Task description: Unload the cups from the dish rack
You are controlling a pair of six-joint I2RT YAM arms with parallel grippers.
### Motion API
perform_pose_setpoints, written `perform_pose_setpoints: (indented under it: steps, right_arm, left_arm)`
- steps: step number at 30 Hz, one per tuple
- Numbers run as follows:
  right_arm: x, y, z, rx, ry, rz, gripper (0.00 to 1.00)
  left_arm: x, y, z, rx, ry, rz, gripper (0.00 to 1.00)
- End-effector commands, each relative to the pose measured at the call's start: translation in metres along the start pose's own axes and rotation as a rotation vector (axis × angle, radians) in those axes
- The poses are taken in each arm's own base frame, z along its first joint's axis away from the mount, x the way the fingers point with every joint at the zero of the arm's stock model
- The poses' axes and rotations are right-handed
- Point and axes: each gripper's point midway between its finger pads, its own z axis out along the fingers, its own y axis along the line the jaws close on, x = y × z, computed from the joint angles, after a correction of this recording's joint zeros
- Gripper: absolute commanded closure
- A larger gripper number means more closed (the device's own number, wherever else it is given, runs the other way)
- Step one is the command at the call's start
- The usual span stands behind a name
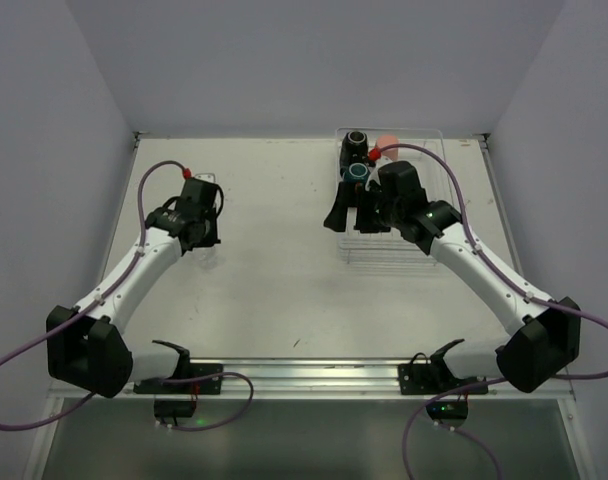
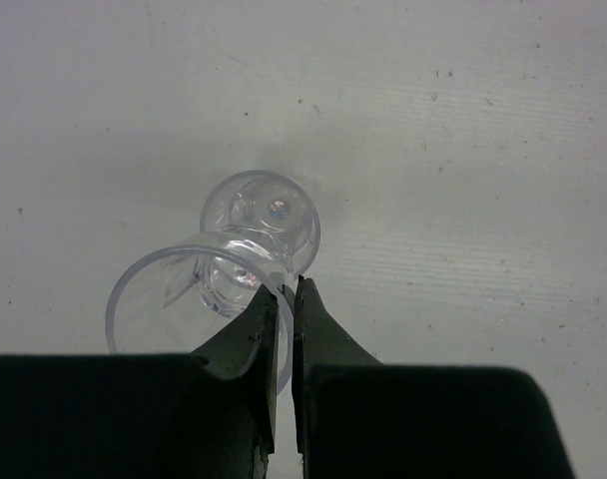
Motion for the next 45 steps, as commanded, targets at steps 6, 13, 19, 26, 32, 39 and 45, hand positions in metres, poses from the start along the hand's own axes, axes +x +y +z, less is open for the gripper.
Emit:
perform_pose_setpoints:
  steps: [6,13,19,26,32,39,45]
  right_arm:
    - [-0.004,-0.003,0.005,0.015,-0.013,-0.027,0.02]
    - [-0.002,-0.006,0.008,0.024,-0.007,-0.032,0.02]
    - [-0.001,-0.009,0.01,0.032,-0.005,-0.034,0.02]
    - [-0.001,-0.011,0.017,0.048,0.006,-0.027,0.02]
    - [-0.014,-0.021,0.024,0.119,-0.02,-0.026,0.02]
    - [-0.047,-0.052,0.033,0.334,-0.068,-0.037,0.02]
    - [-0.077,-0.083,0.053,0.531,-0.071,-0.068,0.01]
  left_arm:
    - [-0.013,-0.008,0.013,0.015,-0.036,-0.013,1.0]
    - [-0.013,-0.011,0.022,0.015,-0.024,-0.009,1.0]
    - [-0.008,-0.01,0.029,-0.001,-0.009,-0.007,1.0]
    - [-0.003,-0.004,0.036,-0.042,0.003,-0.004,0.83]
    - [-0.004,-0.001,0.034,-0.055,-0.011,-0.017,0.68]
    - [-0.025,-0.005,0.013,-0.01,-0.095,-0.061,0.58]
    - [-0.05,-0.029,-0.029,0.184,-0.219,-0.09,0.56]
